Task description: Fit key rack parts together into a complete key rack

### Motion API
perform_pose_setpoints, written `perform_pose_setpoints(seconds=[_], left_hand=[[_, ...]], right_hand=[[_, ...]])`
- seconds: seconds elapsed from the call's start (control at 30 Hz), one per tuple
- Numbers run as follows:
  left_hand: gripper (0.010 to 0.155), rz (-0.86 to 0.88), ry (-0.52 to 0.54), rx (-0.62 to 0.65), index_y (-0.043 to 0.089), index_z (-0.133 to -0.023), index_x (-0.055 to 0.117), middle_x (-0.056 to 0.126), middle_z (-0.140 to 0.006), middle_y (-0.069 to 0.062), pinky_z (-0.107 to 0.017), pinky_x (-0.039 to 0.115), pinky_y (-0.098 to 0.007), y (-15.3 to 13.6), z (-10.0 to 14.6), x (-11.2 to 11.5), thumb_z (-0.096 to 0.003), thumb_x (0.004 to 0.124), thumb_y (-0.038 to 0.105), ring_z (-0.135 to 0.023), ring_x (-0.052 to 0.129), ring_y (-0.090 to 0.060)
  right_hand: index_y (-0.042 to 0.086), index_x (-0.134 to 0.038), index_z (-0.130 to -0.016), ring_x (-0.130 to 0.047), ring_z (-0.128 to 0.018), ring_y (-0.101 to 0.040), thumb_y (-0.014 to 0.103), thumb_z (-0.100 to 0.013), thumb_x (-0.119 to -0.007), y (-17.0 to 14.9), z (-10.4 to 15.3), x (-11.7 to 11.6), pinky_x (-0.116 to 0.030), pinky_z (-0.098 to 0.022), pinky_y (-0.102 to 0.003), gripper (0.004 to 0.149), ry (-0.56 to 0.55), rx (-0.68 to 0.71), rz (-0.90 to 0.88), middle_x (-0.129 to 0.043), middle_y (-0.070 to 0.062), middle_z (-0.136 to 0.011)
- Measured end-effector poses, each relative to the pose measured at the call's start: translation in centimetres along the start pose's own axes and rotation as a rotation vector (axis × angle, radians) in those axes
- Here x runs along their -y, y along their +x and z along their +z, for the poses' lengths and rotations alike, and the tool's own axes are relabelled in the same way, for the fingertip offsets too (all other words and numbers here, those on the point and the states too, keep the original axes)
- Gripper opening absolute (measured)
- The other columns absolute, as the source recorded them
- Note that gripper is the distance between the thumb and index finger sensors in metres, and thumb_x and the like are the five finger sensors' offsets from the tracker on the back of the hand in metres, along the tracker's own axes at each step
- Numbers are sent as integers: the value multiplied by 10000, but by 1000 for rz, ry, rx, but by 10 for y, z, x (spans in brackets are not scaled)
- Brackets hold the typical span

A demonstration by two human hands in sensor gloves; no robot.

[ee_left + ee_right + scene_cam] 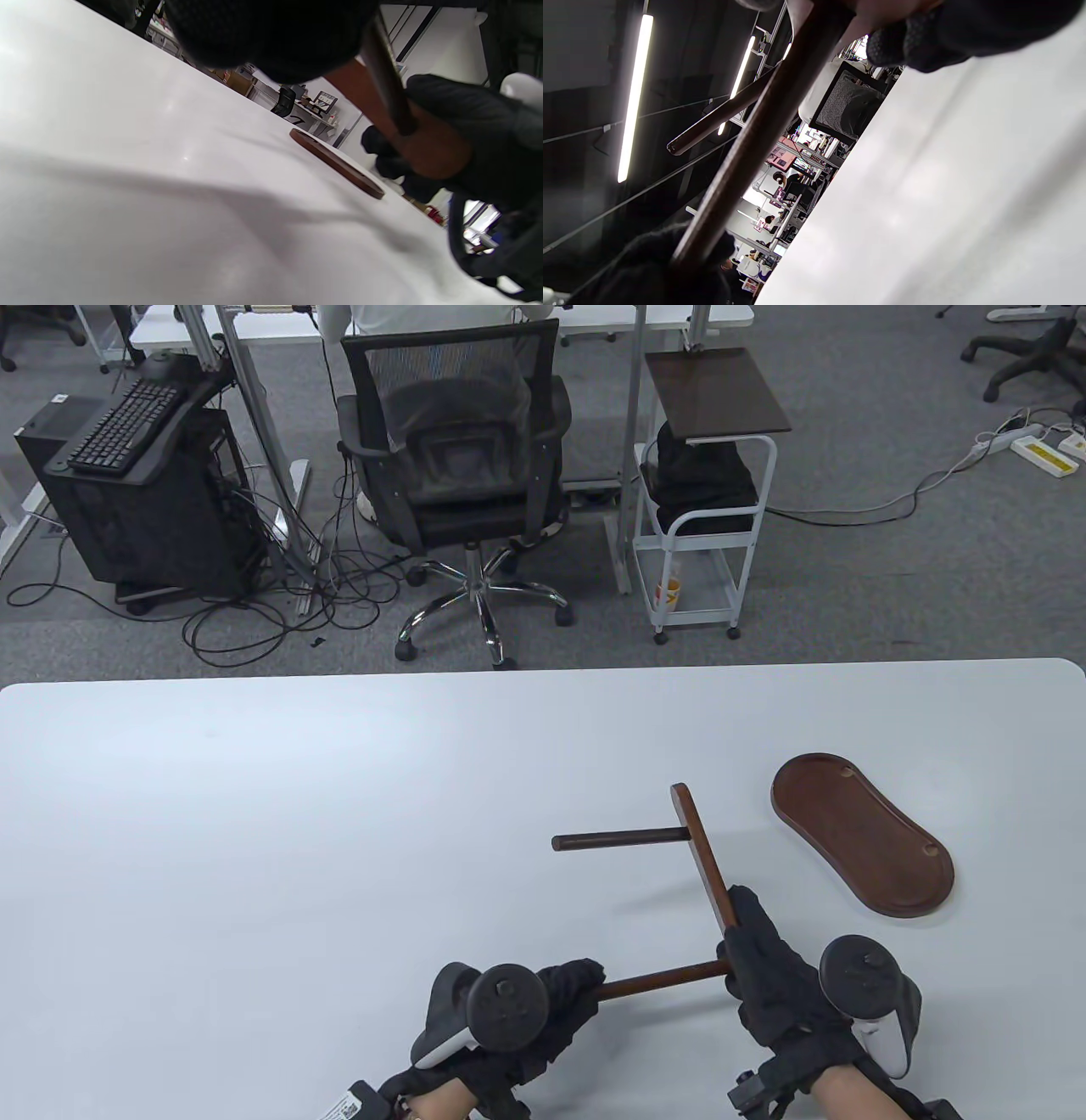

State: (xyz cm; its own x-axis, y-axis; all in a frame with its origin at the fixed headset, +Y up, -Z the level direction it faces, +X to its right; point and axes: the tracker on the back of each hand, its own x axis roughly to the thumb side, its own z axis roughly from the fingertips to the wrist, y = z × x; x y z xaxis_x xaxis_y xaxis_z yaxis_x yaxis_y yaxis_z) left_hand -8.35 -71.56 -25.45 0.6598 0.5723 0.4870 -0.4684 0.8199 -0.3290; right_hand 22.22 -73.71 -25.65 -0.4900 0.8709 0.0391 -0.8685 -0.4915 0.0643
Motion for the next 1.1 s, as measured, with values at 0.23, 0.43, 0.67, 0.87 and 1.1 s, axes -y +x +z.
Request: perform_pose_setpoints(seconds=[0.23, 0.43, 0.67, 0.87, 1.1], left_hand=[[525, 1, -2, 21, 175, -1020, 597, 906, -691, 75, -390, 885, -274, 3, 0, 0, -565, 555, 433, -495, 989, -51], [532, 21, -27, 32, 146, -1016, 601, 919, -652, 84, -360, 893, -270, 8, 0, 5, -569, 548, 428, -454, 1001, -47], [547, 15, -66, 47, 121, -1017, 599, 919, -624, 94, -341, 900, -276, 12, 1, 11, -566, 545, 425, -433, 1009, -50], [547, 32, -58, 48, 119, -1017, 599, 914, -623, 99, -346, 899, -277, 12, 1, 11, -568, 545, 428, -441, 1008, -50], [548, 55, -50, 49, 130, -1021, 591, 909, -644, 105, -380, 898, -289, 12, 1, 11, -571, 543, 439, -500, 1014, -65]], right_hand=[[84, -392, -1137, -827, -500, -450, 397, -622, -506, 4, 1, -3, -834, -206, -428, 613, -4, 3, 92, -771, -275, -847], [85, -386, -1141, -818, -506, -458, 391, -625, -514, 11, 4, -5, -823, -215, -439, 614, -28, 28, 242, -765, -282, -851], [94, -391, -1144, -820, -505, -461, 386, -625, -529, 17, 5, -11, -823, -216, -444, 610, -33, 42, 356, -768, -287, -852], [96, -391, -1144, -821, -507, -460, 389, -623, -541, 15, 4, -12, -824, -217, -442, 616, -19, 34, 335, -770, -284, -853], [107, -390, -1144, -817, -525, -462, 393, -619, -563, 13, 2, -12, -823, -230, -451, 623, -6, 22, 310, -762, -281, -869]])
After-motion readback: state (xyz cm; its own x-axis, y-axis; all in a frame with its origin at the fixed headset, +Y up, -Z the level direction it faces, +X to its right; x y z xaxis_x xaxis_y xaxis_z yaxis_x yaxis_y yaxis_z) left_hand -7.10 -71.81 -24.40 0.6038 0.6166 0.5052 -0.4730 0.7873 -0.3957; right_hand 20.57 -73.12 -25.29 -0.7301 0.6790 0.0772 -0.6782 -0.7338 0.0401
